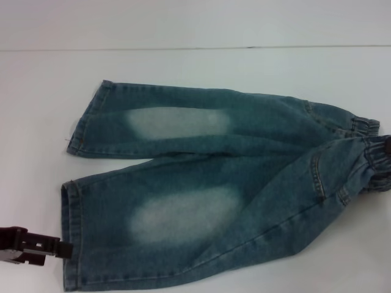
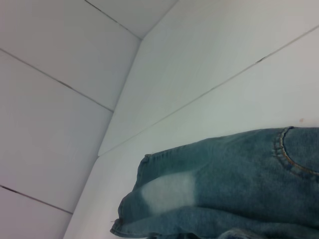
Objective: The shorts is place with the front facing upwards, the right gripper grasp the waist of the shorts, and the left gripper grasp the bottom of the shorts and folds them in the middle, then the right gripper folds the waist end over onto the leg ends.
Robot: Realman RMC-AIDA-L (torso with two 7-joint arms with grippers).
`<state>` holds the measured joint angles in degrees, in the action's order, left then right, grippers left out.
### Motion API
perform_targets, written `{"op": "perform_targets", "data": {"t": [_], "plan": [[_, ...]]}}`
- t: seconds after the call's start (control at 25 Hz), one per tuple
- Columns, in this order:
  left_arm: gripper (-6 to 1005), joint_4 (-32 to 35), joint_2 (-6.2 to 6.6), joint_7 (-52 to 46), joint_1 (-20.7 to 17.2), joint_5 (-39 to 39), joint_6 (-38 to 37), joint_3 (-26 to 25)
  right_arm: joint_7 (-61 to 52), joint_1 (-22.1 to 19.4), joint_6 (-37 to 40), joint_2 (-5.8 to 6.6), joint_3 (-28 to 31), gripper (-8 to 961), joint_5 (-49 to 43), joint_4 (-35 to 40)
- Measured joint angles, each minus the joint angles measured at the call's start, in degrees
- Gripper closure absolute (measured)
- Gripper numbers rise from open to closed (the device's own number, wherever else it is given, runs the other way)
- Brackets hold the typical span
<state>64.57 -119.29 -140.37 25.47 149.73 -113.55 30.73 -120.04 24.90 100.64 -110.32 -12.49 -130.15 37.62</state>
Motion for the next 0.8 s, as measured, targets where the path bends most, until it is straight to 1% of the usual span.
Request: {"op": "perform_targets", "data": {"t": [0.08,0.32,0.56,0.8], "plan": [[151,-0.5,-0.11,0.0,0.0,0.0,0.2,0.0,0.3,0.0,0.0,-0.05,0.0,907,0.0,-0.1],[157,-1.9,-0.58,0.4,0.5,0.1,1.2,1.0,0.4,-0.4,0.1,-0.07,0.0,907,0.1,-0.2],[160,-3.7,-0.52,0.4,0.5,0.8,2.8,1.8,0.5,-0.5,0.1,-0.07,0.0,907,0.2,-0.2],[162,-3.9,-0.74,0.4,0.5,1.9,3.7,2.4,0.5,-0.5,0.2,-0.07,-0.1,907,0.0,-0.2]]}}
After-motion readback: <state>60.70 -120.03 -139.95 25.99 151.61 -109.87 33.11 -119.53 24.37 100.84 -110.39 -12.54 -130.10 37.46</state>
